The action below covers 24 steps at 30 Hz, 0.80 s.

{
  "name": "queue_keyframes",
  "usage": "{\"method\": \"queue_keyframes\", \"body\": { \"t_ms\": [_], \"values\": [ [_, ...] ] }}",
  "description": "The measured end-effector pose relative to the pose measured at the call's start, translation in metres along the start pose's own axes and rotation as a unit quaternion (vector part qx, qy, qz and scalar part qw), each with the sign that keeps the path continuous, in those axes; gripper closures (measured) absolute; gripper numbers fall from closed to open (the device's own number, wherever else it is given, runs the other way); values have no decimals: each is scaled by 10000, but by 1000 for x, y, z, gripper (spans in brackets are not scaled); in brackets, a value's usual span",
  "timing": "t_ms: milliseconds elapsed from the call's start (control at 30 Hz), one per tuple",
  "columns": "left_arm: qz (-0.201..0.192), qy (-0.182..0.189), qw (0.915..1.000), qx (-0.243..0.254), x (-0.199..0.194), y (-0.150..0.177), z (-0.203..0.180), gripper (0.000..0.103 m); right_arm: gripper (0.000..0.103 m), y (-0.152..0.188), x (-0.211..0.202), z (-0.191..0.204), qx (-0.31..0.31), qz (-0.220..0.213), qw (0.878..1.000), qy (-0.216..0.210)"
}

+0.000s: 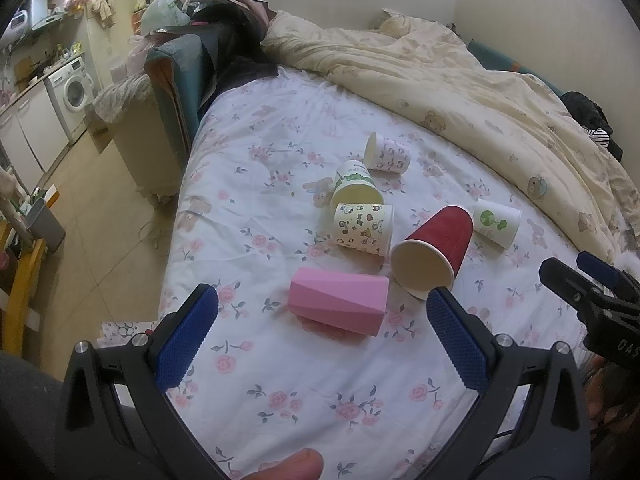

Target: Flip cup upside down

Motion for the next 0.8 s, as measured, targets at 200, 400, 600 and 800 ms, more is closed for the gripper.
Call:
{"method": "queue_keyframes", "body": {
  "t_ms": [200, 400, 600, 800],
  "values": [
    [122, -16, 9999, 65, 4, -4, -5, 0, 0, -2, -2, -4, 95, -17, 9999, 29],
    [224, 40, 9996, 155, 16, -23, -14, 0, 0, -18, -1, -21, 275, 87, 9996, 41],
    [293, 133, 9992, 246, 37, -43, -34, 0, 0, -35, 21, -34, 356, 532, 9975, -283],
    [368, 126, 9986, 354, 64, -58, -50, 0, 0, -45, 50, -53, 55, 864, 9960, -221]
  ]
}}
Point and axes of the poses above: each gripper's, at about its wrist camera, not at the fingertips, and x roughly the way its jaws point, z to its left, y to its underside, the point moved 4 cm from there along x, roughly the way its jaws point, and after that the axes turned 12 degrees about -z, right-handed, at the moved point
